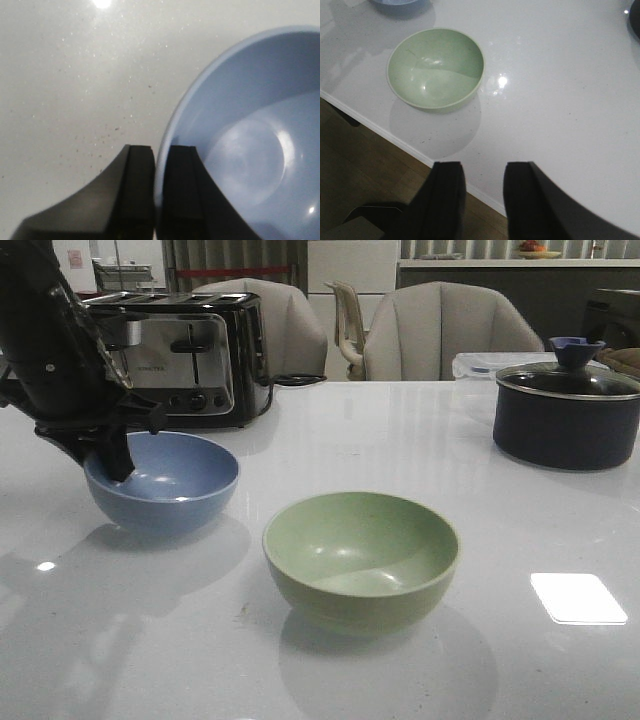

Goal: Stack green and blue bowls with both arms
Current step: 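Lift the blue bowl with the left gripper over the green bowl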

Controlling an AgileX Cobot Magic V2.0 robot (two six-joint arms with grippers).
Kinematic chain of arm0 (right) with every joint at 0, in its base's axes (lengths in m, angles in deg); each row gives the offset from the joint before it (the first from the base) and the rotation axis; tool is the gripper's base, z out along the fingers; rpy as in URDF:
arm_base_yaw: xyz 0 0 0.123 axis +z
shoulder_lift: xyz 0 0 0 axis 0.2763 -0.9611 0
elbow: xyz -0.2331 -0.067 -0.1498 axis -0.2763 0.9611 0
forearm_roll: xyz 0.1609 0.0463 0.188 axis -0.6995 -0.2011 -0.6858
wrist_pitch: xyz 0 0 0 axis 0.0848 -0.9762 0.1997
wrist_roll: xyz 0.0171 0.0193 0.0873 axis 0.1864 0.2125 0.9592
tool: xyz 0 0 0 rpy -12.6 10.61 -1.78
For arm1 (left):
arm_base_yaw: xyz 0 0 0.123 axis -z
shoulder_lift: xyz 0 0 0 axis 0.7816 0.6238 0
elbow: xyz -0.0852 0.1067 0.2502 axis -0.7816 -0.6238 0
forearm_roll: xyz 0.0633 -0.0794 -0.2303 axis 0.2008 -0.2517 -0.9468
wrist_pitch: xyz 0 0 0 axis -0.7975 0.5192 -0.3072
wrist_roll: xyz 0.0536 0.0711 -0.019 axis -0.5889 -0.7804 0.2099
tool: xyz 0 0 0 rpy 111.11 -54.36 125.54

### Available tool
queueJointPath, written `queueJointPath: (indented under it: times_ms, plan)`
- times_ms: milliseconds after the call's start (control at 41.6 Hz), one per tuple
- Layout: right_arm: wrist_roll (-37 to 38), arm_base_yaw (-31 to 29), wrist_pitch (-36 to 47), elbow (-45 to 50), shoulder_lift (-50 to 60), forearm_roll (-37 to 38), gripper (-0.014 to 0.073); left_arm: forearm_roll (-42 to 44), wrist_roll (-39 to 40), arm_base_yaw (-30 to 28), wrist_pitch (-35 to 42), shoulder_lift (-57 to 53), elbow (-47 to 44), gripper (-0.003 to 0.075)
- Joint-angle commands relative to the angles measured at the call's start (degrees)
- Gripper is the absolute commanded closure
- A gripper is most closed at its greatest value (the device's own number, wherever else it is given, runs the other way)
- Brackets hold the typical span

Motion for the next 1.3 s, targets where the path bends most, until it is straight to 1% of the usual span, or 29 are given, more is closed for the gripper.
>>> queueJointPath:
  times_ms: [0, 96, 168, 240, 312, 409, 505, 745, 938, 1130, 1274]
  plan:
    - [-0.6, 0.05, 3.76, -1.53, 0.09, 0.39, 0.0257, 1.04, -0.11, 0.33, -2.41, -6.11, 1.25, 0.062]
    - [-0.6, 0.05, 3.76, -1.53, 0.09, 0.39, 0.0257, 0.79, -0.11, 0.33, -2.82, -9.94, 1.25, 0.062]
    - [-0.6, 0.05, 3.76, -1.53, 0.09, 0.39, 0.0257, -1.17, -0.68, 0.33, -2.92, -13.7, 1.25, 0.0619]
    - [-0.6, 0.05, 3.76, -1.53, 0.09, 0.39, 0.0257, -5.06, -2.96, 0.33, -2.92, -17.08, 1.25, 0.062]
    - [-0.6, 0.05, 3.76, -1.53, 0.09, 0.39, 0.0257, -10.81, -6.2, 0.33, -3.46, -20.08, 1.25, 0.062]
    - [-0.6, 0.05, 3.76, -1.53, 0.09, 0.39, 0.0257, -19.93, -12.37, 0.62, -5.05, -22.84, 1.25, 0.062]
    - [-0.6, 0.05, 3.76, -1.53, 0.09, 0.39, 0.0257, -24.48, -15.72, 2.11, -6.59, -23.46, 1.25, 0.0619]
    - [-0.6, 0.05, 3.76, -1.53, 0.09, 0.39, 0.0257, -24.41, -16.53, 10.47, -6.32, -21.67, 0.92, 0.062]
    - [-0.6, 0.05, 3.76, -1.53, 0.09, 0.39, 0.0257, -24.41, -16.53, 16.19, -5.43, -17.28, 0.92, 0.062]
    - [-0.6, 0.05, 3.76, -1.53, 0.09, 0.39, 0.0257, -24.51, -16.53, 19.28, -3.02, -11.61, 0.92, 0.0619]
    - [-0.6, 0.05, 3.76, -1.53, 0.09, 0.39, 0.0257, -25.06, -16.53, 19.55, 0.32, -8.02, 0.92, 0.0619]
